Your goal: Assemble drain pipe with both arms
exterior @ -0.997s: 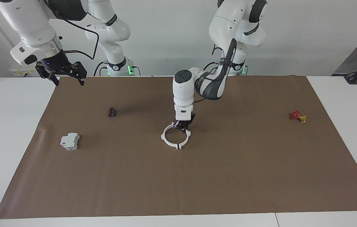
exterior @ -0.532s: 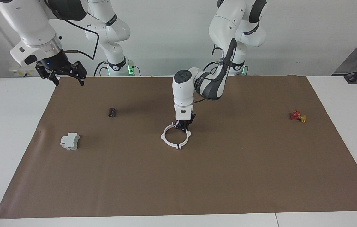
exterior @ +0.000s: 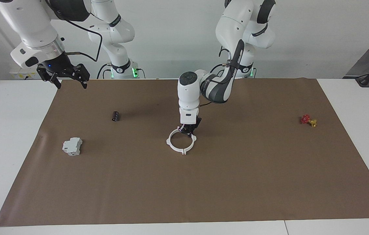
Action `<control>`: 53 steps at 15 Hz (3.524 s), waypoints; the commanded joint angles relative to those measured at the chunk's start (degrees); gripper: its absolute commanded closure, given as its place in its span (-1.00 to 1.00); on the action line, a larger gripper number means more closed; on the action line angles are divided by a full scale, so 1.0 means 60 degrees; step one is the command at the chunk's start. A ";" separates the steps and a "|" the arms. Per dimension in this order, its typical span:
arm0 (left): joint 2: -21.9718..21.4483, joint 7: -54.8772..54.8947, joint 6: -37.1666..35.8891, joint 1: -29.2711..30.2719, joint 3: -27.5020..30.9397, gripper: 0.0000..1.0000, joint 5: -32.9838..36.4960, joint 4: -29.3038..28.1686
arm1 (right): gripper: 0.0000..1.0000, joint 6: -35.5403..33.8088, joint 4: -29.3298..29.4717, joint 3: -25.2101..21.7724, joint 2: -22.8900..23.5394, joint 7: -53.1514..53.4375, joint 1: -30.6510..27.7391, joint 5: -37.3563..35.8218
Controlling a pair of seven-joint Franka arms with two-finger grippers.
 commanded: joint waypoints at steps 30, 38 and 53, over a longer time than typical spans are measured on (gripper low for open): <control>-0.3273 0.5998 -0.5084 0.2607 0.0108 -1.00 -0.0927 0.0401 | -1.00 0.0178 -0.0071 -0.0001 -0.0094 0.0010 -0.0046 0.0212; -0.5119 1.3631 -0.7313 0.7309 0.0181 -1.00 -0.1484 0.0387 | -1.00 0.0178 -0.0071 -0.0001 -0.0094 -0.0005 -0.0046 0.0212; -0.5093 1.3858 -0.6570 0.6845 0.0269 -1.00 -0.1367 0.0034 | -1.00 0.0178 -0.0071 -0.0001 -0.0094 -0.0005 -0.0046 0.0197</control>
